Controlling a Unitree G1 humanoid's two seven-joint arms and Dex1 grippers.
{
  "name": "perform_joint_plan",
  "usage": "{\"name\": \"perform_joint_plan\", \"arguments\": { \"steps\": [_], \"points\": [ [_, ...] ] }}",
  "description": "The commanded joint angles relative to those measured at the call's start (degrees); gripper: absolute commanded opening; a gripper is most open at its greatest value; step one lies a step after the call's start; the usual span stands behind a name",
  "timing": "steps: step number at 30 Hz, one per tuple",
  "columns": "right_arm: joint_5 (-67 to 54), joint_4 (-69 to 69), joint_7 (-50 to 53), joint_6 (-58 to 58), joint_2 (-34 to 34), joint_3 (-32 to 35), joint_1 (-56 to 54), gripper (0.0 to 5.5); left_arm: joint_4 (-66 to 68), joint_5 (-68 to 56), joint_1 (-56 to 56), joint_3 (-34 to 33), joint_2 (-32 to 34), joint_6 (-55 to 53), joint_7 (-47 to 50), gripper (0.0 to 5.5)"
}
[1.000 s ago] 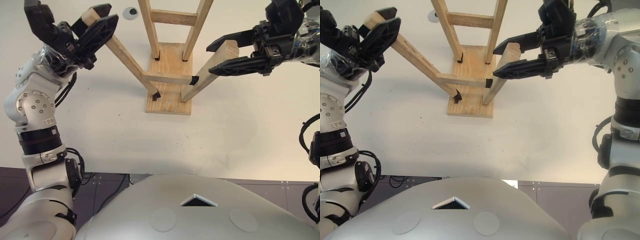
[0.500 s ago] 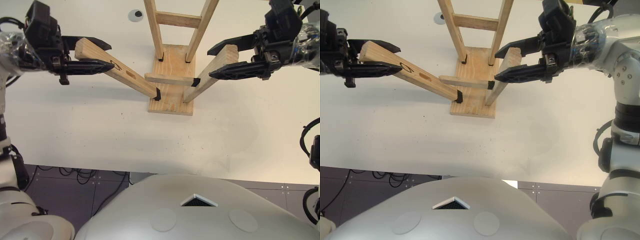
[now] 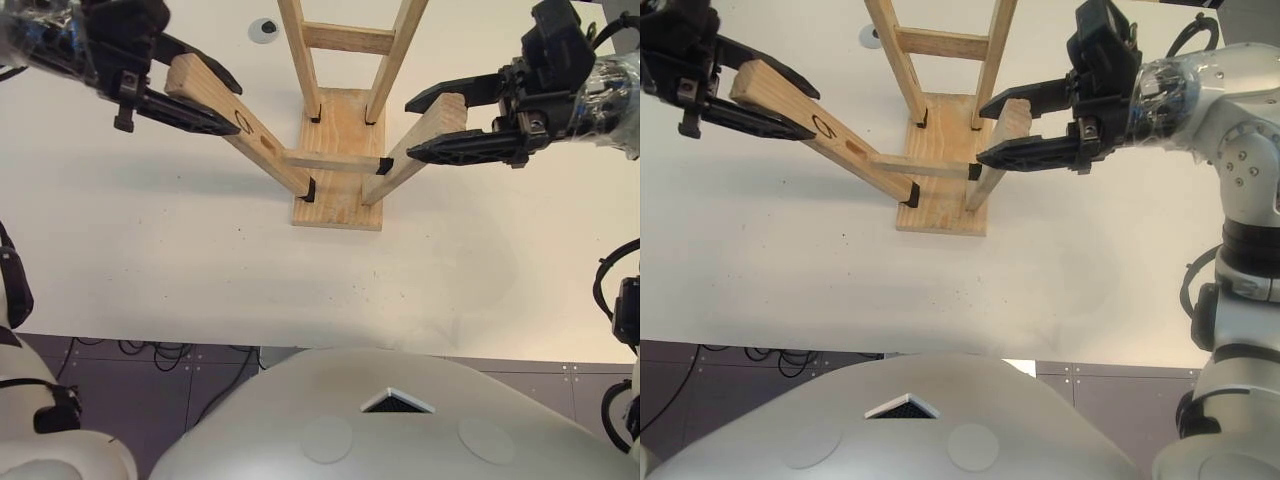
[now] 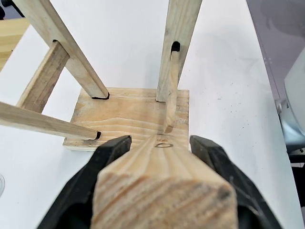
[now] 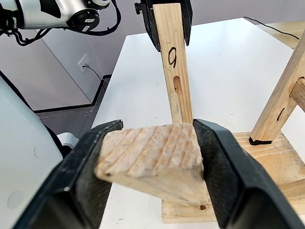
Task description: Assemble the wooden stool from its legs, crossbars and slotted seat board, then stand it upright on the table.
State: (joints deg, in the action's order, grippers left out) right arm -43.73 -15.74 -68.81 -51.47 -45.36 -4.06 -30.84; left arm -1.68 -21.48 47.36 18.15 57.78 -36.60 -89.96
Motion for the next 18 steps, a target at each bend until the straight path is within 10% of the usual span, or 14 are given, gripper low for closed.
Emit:
{"name": "perform_joint_plan", "arguments": {
  "steps": [1, 18],
  "points": [
    [-0.8, -0.8, 0.7, -2.6, 1.0, -2.6, 3.0, 2.49, -4.1, 5.2, 0.4, 4.6, -2.5, -5.8, 5.8, 2.02],
    [5.2, -0.9, 0.1, 4.2, 0.9, -8.1, -0.6, 2.33, -12.2, 3.8, 0.9, 5.5, -5.9, -19.1, 11.3, 2.02]
  ]
}}
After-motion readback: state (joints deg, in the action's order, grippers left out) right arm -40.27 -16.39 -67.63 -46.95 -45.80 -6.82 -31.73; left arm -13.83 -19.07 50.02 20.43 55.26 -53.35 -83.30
